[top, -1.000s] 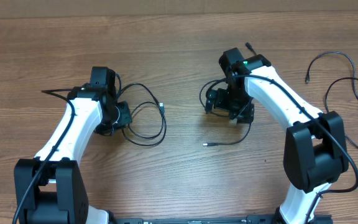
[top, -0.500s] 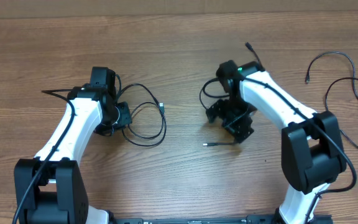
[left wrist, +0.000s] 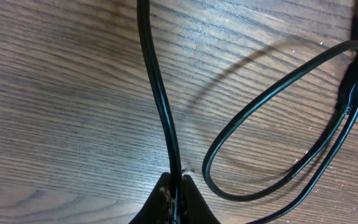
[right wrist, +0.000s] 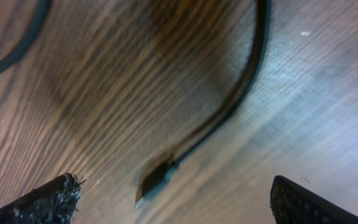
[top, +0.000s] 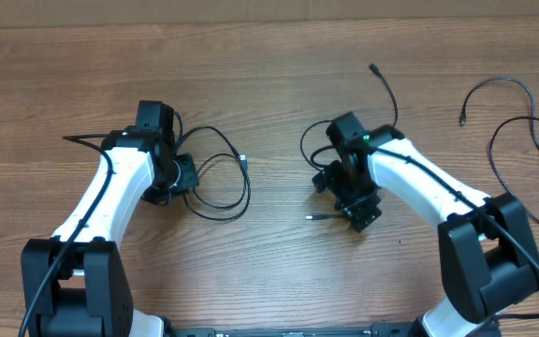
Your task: Untangle cables
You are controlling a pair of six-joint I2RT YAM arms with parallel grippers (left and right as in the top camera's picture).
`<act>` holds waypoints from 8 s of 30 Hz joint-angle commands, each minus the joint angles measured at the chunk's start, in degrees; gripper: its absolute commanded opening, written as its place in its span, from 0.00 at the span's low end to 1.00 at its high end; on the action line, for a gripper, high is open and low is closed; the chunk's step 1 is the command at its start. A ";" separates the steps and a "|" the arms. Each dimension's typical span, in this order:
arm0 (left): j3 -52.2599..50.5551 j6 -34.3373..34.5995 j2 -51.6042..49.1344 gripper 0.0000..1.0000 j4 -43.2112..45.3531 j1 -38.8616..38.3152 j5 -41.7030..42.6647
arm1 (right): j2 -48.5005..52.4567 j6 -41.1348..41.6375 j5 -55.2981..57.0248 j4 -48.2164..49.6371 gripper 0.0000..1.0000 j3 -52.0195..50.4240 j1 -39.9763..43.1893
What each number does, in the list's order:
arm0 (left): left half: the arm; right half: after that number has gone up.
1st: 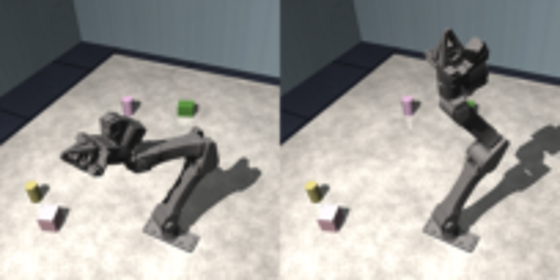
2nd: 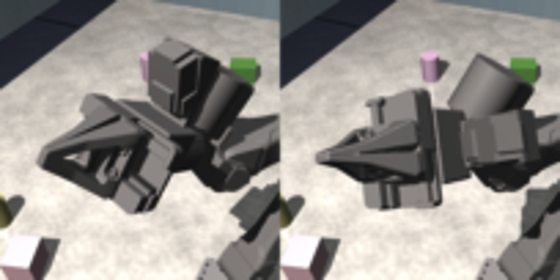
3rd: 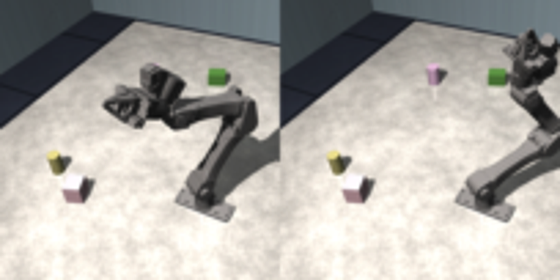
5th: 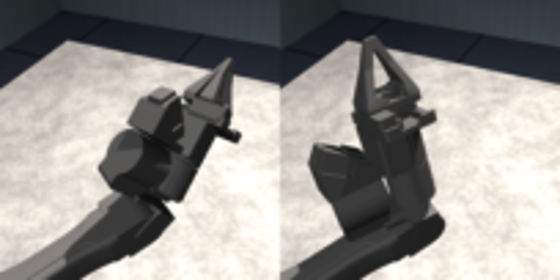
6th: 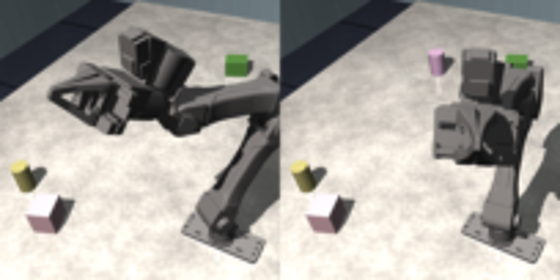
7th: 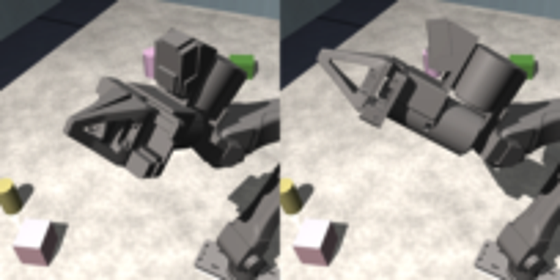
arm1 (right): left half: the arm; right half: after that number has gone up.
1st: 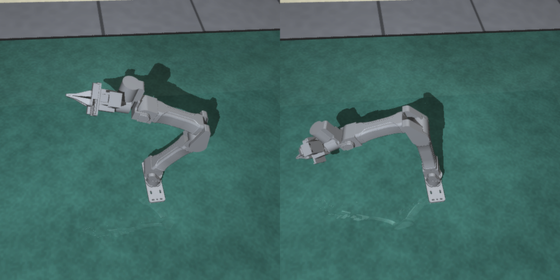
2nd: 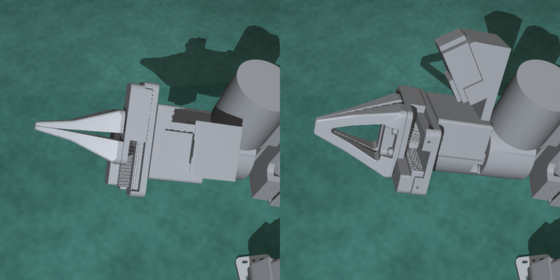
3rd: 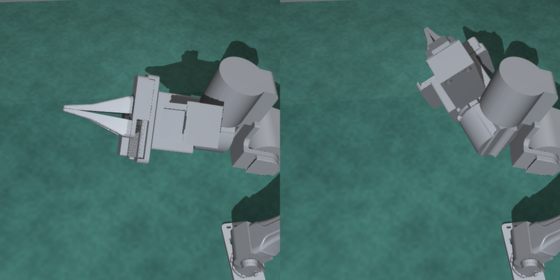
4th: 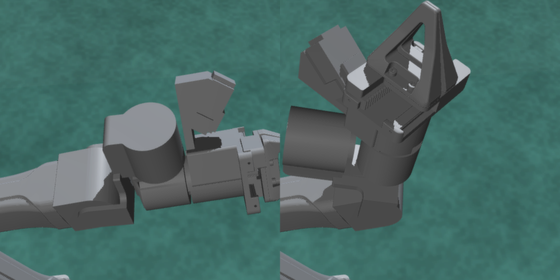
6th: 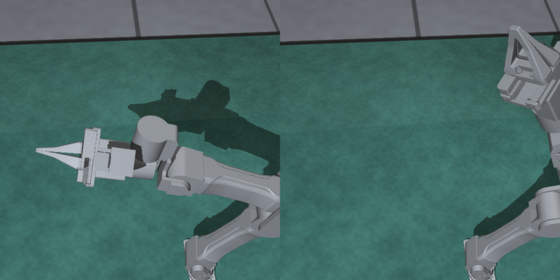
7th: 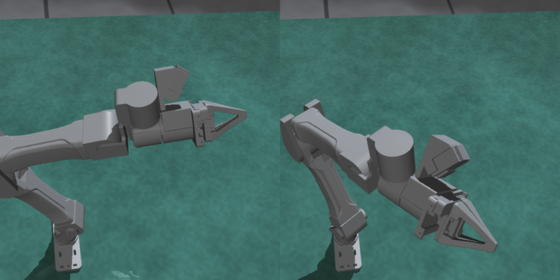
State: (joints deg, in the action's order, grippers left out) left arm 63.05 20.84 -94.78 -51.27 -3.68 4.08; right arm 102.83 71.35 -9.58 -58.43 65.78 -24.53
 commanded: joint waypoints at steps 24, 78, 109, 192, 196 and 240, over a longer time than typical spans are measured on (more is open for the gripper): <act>0.02 -1.14 -0.46 0.04 -0.94 -0.11 0.02 | -0.44 5.44 0.52 7.41 0.49 -8.15 -1.25; 0.02 -1.14 -0.46 0.04 -0.98 -0.11 0.02 | -2.82 -29.75 27.10 -6.19 0.04 35.19 46.14; 0.02 -1.14 -0.46 0.04 -0.74 -0.11 0.02 | -2.73 -35.08 3.93 -12.26 0.33 7.52 27.67; 0.02 -1.11 -0.46 0.04 -1.18 -0.11 0.02 | -3.19 -33.90 25.92 -1.22 0.04 7.34 24.94; 0.02 -1.11 -0.46 0.04 -1.18 -0.11 0.02 | -3.19 -33.92 27.96 -5.18 0.04 18.82 32.41; 10.78 -14.01 1.70 0.26 15.04 -8.39 22.10 | 0.17 -59.30 0.04 -7.76 0.73 34.56 38.07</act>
State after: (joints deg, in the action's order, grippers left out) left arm 70.85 13.26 -94.72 -36.27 -9.50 23.00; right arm 103.13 17.74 -8.40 -65.82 99.63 17.02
